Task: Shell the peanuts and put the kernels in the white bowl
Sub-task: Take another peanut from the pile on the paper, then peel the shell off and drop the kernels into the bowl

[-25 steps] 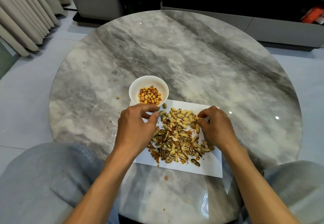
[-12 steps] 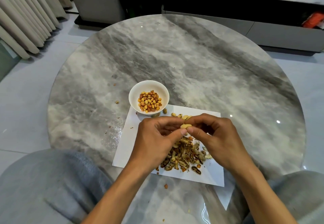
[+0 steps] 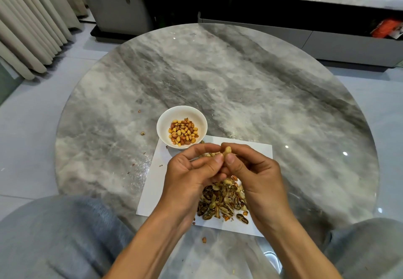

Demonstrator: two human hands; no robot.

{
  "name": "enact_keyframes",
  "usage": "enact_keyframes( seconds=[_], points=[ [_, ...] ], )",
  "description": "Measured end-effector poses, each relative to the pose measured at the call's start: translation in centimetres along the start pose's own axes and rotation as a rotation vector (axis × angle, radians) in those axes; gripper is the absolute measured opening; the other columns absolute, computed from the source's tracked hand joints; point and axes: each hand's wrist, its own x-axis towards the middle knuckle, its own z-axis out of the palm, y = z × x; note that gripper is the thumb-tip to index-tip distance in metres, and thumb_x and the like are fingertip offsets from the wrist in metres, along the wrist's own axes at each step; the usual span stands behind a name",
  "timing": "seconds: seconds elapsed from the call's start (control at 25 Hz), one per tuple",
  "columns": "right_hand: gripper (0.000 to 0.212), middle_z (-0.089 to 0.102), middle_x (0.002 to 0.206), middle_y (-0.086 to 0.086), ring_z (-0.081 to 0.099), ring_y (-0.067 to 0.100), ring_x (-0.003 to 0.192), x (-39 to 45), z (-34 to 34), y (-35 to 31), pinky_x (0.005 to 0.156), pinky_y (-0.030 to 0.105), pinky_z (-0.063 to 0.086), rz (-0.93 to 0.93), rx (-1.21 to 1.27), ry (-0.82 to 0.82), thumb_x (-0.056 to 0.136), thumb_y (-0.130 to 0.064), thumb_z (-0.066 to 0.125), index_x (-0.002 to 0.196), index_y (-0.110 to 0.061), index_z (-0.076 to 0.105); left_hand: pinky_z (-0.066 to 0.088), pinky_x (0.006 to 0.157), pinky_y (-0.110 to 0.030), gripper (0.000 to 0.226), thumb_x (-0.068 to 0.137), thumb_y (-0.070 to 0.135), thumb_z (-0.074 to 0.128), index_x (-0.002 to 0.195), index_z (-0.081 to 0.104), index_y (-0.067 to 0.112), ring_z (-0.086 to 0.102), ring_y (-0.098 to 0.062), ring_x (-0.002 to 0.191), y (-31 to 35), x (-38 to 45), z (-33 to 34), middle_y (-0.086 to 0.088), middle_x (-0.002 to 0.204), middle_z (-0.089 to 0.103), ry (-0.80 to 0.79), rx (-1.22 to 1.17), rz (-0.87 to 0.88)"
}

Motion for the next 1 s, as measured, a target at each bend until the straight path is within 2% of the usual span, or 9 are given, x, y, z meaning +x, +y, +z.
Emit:
enact_keyframes(
  seconds=[0.12, 0.2, 0.36, 0.48, 0.6, 0.68, 0.76, 0.84, 1.0],
  points=[
    [0.017, 0.073, 0.077, 0.013, 0.067, 0.018, 0.072, -0.1, 0.4, 0.4, 0.071, 0.026, 0.057, 0.06, 0.048, 0.025, 0.077, -0.021, 0.07, 0.089, -0.019, 0.081, 0.057, 0.063, -0.024, 0.024, 0.072, 0.007, 0.072, 0.095, 0.065, 0.008, 0.068, -0.018, 0.065, 0.0, 0.0, 0.0, -0.016, 0.077, 0.071, -0.008, -0.024, -0.026],
    [0.017, 0.075, 0.082, 0.016, 0.07, 0.021, 0.076, -0.1, 0.5, 0.5, 0.075, 0.03, 0.058, 0.085, 0.031, 0.043, 0.078, -0.022, 0.07, 0.09, -0.017, 0.081, 0.057, 0.064, -0.026, 0.022, 0.076, 0.009, 0.072, 0.097, 0.065, 0.009, 0.068, -0.019, 0.066, 0.0, 0.0, -0.1, -0.016, 0.078, 0.072, 0.001, -0.001, -0.052],
    [0.014, 0.078, 0.087, 0.004, 0.071, 0.019, 0.078, 0.0, 0.0, 0.4, 0.075, 0.031, 0.057, 0.029, -0.168, 0.088, 0.088, -0.011, 0.07, 0.09, -0.021, 0.08, 0.058, 0.077, -0.033, 0.014, 0.088, 0.027, 0.071, 0.101, 0.076, 0.025, 0.072, -0.015, 0.085, -0.2, 0.3, -1.0, 0.001, 0.09, 0.077, 0.098, 0.506, 0.14],
    [0.021, 0.079, 0.087, 0.004, 0.075, 0.019, 0.086, -0.2, -0.1, 0.2, 0.078, 0.029, 0.059, 0.011, -0.153, 0.059, 0.091, -0.003, 0.066, 0.091, -0.02, 0.079, 0.055, 0.085, -0.028, 0.019, 0.086, 0.016, 0.073, 0.101, 0.079, 0.027, 0.072, -0.011, 0.098, -0.1, 0.0, -0.6, 0.006, 0.101, 0.077, 0.018, 0.437, 0.148],
    [0.018, 0.078, 0.089, 0.01, 0.075, 0.027, 0.09, -0.1, -0.2, 0.4, 0.086, 0.041, 0.058, 0.058, -0.099, 0.092, 0.09, -0.002, 0.066, 0.092, -0.014, 0.08, 0.056, 0.082, -0.024, 0.031, 0.085, 0.002, 0.073, 0.102, 0.078, 0.028, 0.073, -0.011, 0.094, -0.2, -0.1, -0.6, 0.006, 0.1, 0.077, -0.033, 0.483, 0.187],
    [0.014, 0.077, 0.095, 0.016, 0.073, 0.033, 0.096, 0.2, -0.5, 0.5, 0.093, 0.049, 0.056, 0.103, -0.041, 0.051, 0.088, -0.008, 0.068, 0.096, -0.008, 0.08, 0.057, 0.08, -0.024, 0.037, 0.083, -0.001, 0.075, 0.107, 0.077, 0.027, 0.071, -0.011, 0.087, 0.0, 0.0, -0.9, 0.008, 0.1, 0.072, -0.074, 0.571, 0.277],
    [0.022, 0.075, 0.102, 0.021, 0.07, 0.04, 0.102, 0.4, -0.8, 0.7, 0.099, 0.054, 0.052, 0.144, 0.022, -0.013, 0.085, -0.016, 0.069, 0.101, -0.005, 0.078, 0.057, 0.079, -0.023, 0.04, 0.081, -0.002, 0.077, 0.11, 0.075, 0.026, 0.07, -0.011, 0.083, 0.0, 0.3, -1.1, 0.008, 0.1, 0.068, -0.08, 0.634, 0.36],
    [0.025, 0.074, 0.105, 0.023, 0.068, 0.042, 0.105, 0.4, -0.8, 0.8, 0.099, 0.052, 0.052, 0.165, 0.054, -0.049, 0.086, -0.019, 0.067, 0.104, -0.004, 0.076, 0.057, 0.077, -0.022, 0.04, 0.08, -0.001, 0.077, 0.108, 0.075, 0.028, 0.069, -0.011, 0.082, -0.1, 0.3, -1.1, 0.008, 0.1, 0.066, -0.064, 0.638, 0.39],
    [0.027, 0.073, 0.109, 0.02, 0.068, 0.035, 0.11, 0.3, -0.5, 1.0, 0.095, 0.039, 0.054, 0.203, 0.107, -0.103, 0.093, -0.017, 0.059, 0.109, -0.001, 0.073, 0.057, 0.079, -0.024, 0.039, 0.08, 0.006, 0.079, 0.109, 0.076, 0.032, 0.07, -0.012, 0.088, -0.1, 0.5, -1.3, 0.004, 0.1, 0.067, -0.073, 0.61, 0.371]
  ],
)
